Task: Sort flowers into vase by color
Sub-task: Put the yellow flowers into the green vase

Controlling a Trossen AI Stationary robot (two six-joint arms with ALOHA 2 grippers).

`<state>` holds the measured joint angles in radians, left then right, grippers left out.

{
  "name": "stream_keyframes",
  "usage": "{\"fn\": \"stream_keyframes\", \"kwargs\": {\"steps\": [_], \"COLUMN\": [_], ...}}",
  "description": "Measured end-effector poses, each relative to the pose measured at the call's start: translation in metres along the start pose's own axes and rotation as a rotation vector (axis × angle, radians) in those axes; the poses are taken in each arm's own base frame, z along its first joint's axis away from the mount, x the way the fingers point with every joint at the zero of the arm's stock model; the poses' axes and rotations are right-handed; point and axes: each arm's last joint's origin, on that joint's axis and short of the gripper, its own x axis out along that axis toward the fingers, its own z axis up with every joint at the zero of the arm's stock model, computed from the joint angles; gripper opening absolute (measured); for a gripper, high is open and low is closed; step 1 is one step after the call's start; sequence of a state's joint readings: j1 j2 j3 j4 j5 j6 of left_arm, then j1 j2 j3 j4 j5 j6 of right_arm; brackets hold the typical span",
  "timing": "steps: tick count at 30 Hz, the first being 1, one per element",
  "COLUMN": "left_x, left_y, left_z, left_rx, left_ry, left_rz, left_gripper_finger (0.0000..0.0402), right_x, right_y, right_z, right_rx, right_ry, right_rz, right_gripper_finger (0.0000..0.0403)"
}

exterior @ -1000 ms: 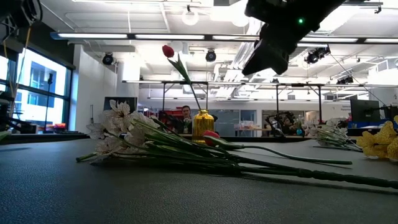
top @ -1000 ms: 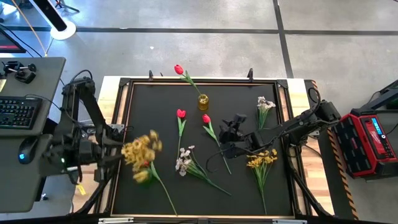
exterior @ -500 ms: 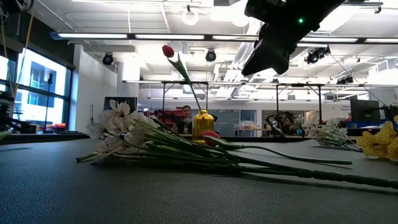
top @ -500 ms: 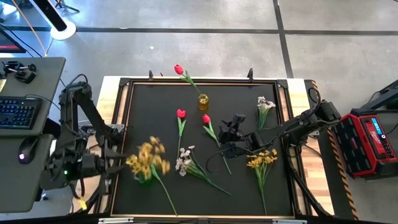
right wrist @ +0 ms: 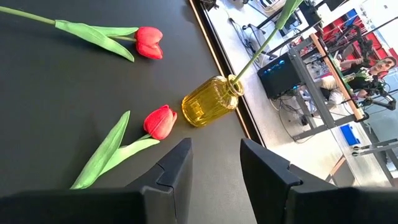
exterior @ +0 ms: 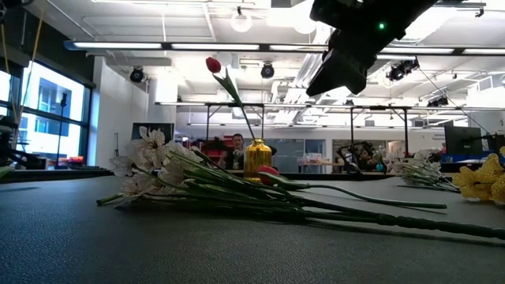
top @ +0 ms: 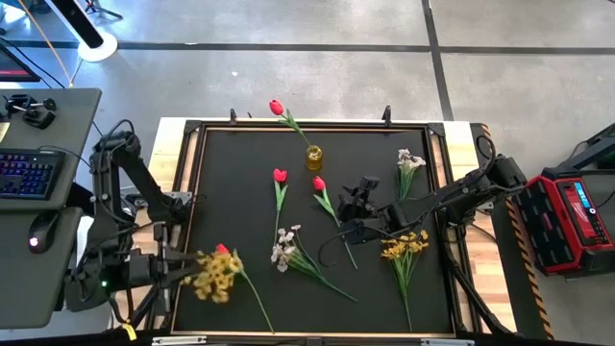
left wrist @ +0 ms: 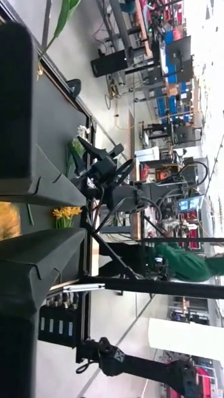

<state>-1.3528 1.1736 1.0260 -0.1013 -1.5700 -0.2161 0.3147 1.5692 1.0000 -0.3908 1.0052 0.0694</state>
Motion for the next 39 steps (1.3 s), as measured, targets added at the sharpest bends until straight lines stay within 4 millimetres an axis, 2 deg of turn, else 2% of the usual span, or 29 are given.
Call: {"fn": "stream_keyframes", "kwargs": {"steps": [4, 8, 13, 18, 22, 24, 31, 35, 39], "left_x": [0.001, 0.016, 0.047, 0.062, 0.079, 0.092, 0.148, 0.178, 0.2], "left_y": [0.02, 0.037, 0.028, 0.013, -0.001, -0.005, -0.01, -0.03, -0.042], "left_z": [0.017, 0.044, 0.071, 0.091, 0.086, 0.081, 0.053, 0.044, 0.037], "left_rx": [-0.079, -0.101, 0.016, -0.025, -0.091, -0.152, -0.264, -0.231, -0.226], "left_ry": [0.0, -0.002, -0.017, -0.026, -0.018, 0.043, 0.449, 0.627, 0.837], "left_rz": [0.003, 0.079, 0.081, 0.089, -0.08, -0.19, -0.318, -0.423, -0.356], "left_gripper_finger": [0.0059, 0.0062, 0.0062, 0.0062, 0.0061, 0.0054, 0.0015, 0.0002, 0.0001], "right_x": [0.0, 0.0, 0.0, 0.0, 0.0, 0.0, 0.0, 0.0, 0.001], "right_y": [0.0, 0.0, 0.0, 0.0, 0.0, 0.0, 0.0, 0.0, 0.0], "right_z": [0.0, 0.0, 0.001, 0.001, 0.001, 0.001, 0.003, 0.003, 0.003], "right_rx": [-0.007, -0.006, 0.007, 0.005, 0.002, -0.01, -0.04, -0.046, -0.063], "right_ry": [0.0, -0.001, -0.005, -0.005, -0.005, -0.007, -0.019, -0.019, -0.019], "right_rz": [0.0, 0.0, 0.0, 0.0, 0.0, 0.0, 0.0, -0.002, -0.002], "right_gripper_finger": [0.0118, 0.0118, 0.0118, 0.0118, 0.0118, 0.0118, 0.0118, 0.0118, 0.0118]}}
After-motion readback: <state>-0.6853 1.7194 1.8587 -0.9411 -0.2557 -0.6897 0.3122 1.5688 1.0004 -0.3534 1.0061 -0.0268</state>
